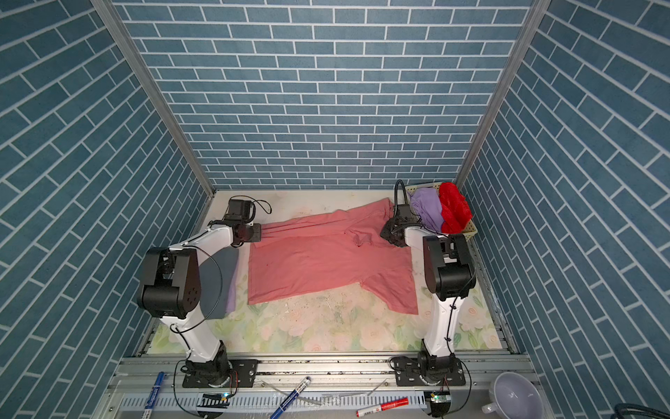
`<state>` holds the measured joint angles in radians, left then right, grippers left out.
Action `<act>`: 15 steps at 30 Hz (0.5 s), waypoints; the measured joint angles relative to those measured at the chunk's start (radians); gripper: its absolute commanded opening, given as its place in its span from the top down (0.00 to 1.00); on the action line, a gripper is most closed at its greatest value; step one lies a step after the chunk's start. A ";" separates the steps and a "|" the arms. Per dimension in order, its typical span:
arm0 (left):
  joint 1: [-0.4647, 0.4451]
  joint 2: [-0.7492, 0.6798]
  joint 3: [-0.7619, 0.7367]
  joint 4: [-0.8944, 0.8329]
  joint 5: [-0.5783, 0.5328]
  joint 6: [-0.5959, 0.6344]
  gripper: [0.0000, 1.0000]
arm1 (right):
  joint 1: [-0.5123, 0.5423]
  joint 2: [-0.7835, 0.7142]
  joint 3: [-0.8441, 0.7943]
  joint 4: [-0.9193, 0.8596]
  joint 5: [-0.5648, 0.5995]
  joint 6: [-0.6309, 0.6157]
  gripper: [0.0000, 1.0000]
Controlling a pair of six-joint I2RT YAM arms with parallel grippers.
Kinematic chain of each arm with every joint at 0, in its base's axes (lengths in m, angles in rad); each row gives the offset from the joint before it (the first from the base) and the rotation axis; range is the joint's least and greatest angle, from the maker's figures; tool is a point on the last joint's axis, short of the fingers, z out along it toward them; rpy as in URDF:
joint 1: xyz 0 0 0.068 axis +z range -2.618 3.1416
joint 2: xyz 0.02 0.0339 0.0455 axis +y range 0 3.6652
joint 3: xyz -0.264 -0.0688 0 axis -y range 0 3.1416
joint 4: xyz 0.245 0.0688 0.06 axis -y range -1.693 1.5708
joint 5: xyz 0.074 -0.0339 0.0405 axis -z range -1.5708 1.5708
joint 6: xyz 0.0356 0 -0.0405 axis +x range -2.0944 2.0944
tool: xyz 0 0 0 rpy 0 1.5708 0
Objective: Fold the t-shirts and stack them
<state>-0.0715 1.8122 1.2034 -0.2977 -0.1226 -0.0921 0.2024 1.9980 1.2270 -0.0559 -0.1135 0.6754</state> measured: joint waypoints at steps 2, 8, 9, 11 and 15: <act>0.000 0.000 -0.003 -0.030 -0.037 -0.027 0.58 | 0.000 -0.001 -0.004 0.005 0.000 0.000 0.56; 0.002 -0.005 -0.006 -0.121 -0.070 -0.095 0.46 | -0.001 -0.006 -0.014 0.018 -0.003 -0.002 0.56; 0.002 -0.012 -0.008 -0.127 -0.058 -0.105 0.46 | -0.001 -0.007 -0.014 0.018 -0.003 -0.002 0.56; 0.002 -0.034 -0.020 -0.128 -0.009 -0.136 0.45 | -0.001 -0.008 -0.014 0.017 -0.003 -0.003 0.56; 0.000 -0.054 -0.025 -0.099 0.131 -0.222 0.46 | -0.001 -0.013 -0.014 0.006 -0.004 -0.003 0.56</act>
<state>-0.0711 1.7584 1.1782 -0.3965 0.0082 -0.3145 0.2016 1.9850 1.2133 -0.0502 -0.1173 0.6724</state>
